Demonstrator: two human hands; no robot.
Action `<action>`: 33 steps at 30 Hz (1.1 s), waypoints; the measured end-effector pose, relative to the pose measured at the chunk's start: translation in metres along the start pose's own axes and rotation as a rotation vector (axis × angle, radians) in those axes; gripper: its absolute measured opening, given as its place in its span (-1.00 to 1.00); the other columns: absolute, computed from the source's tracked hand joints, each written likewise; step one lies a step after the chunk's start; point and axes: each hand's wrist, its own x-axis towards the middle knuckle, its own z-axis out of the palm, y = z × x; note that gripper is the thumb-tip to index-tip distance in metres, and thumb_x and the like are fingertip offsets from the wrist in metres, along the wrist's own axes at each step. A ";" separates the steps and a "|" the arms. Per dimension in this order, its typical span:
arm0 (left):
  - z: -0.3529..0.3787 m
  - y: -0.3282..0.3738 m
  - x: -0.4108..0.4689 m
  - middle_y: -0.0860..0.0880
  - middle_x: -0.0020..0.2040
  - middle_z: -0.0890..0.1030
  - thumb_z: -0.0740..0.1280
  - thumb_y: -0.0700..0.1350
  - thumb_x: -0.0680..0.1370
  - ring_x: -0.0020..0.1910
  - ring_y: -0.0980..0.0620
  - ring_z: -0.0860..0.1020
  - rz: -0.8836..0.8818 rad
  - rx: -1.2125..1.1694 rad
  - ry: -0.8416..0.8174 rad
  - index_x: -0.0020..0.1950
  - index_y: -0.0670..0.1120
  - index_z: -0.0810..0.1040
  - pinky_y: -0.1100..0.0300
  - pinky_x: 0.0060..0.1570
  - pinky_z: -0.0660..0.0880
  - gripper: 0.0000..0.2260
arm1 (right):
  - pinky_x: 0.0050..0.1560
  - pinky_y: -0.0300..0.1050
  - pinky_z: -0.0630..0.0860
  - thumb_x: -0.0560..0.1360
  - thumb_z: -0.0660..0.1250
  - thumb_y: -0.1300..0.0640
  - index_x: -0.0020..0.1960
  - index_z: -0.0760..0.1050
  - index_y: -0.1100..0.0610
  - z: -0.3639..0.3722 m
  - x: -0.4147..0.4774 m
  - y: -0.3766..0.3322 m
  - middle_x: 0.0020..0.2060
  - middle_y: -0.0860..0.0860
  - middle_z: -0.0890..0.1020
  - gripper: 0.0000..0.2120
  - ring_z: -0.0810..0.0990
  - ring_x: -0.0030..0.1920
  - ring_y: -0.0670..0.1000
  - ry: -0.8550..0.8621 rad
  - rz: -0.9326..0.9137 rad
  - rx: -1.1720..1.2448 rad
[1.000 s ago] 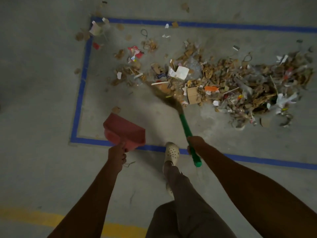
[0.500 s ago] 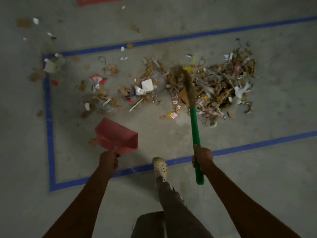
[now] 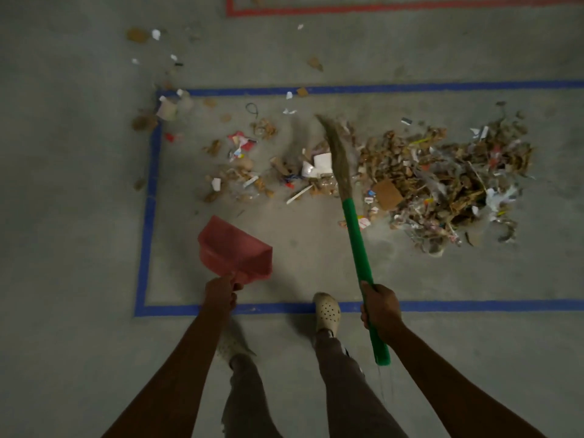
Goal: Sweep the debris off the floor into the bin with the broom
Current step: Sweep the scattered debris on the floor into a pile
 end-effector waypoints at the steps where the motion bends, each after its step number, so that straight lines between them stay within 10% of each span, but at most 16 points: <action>1: -0.019 -0.008 0.005 -0.14 -0.29 0.53 0.25 -0.13 0.66 -0.69 0.15 0.26 -0.003 -0.003 0.020 -0.22 -0.20 0.46 0.37 -0.66 0.18 -0.73 | -0.51 -0.16 0.44 0.64 0.23 -0.01 0.01 0.50 0.23 0.015 -0.008 -0.001 -0.40 0.10 0.51 -0.71 0.46 -0.51 0.01 -0.025 -0.027 -0.046; 9: -0.200 -0.072 0.042 -0.14 -0.29 0.48 0.29 -0.11 0.63 -0.68 0.17 0.23 -0.119 -0.198 0.079 -0.21 -0.14 0.45 0.41 -0.65 0.14 -0.77 | -0.46 -0.14 0.56 0.62 0.24 -0.11 -0.18 0.51 0.14 0.171 -0.095 -0.008 -0.46 0.08 0.59 -0.64 0.56 -0.54 0.01 -0.200 -0.243 -0.529; 14: -0.310 -0.103 0.063 -0.17 -0.29 0.49 0.34 -0.10 0.60 -0.70 0.16 0.21 -0.135 -0.265 0.176 -0.19 -0.18 0.46 0.42 -0.62 0.15 -0.78 | -0.57 -0.24 0.35 0.63 0.26 -0.02 0.02 0.49 0.31 0.284 -0.147 -0.001 -0.48 0.07 0.45 -0.65 0.42 -0.59 -0.03 -0.403 -0.132 -0.547; 21: -0.415 -0.138 0.077 -0.18 -0.26 0.54 0.32 -0.10 0.60 -0.64 0.12 0.24 -0.205 -0.334 0.292 -0.11 -0.22 0.48 0.40 -0.60 0.18 -0.80 | -0.46 -0.20 0.41 0.63 0.20 0.00 -0.25 0.38 0.06 0.383 -0.189 0.013 -0.37 0.03 0.50 -0.71 0.48 -0.45 -0.03 -0.512 -0.100 -0.847; 33: -0.401 -0.133 0.083 -0.19 -0.26 0.51 0.32 -0.13 0.59 -0.70 0.17 0.21 -0.198 -0.346 0.233 -0.20 -0.20 0.44 0.41 -0.64 0.15 -0.78 | -0.52 -0.15 0.44 0.64 0.20 0.11 0.01 0.49 0.42 0.335 -0.123 0.010 -0.46 0.21 0.50 -0.66 0.49 -0.57 0.11 -0.081 0.110 -0.383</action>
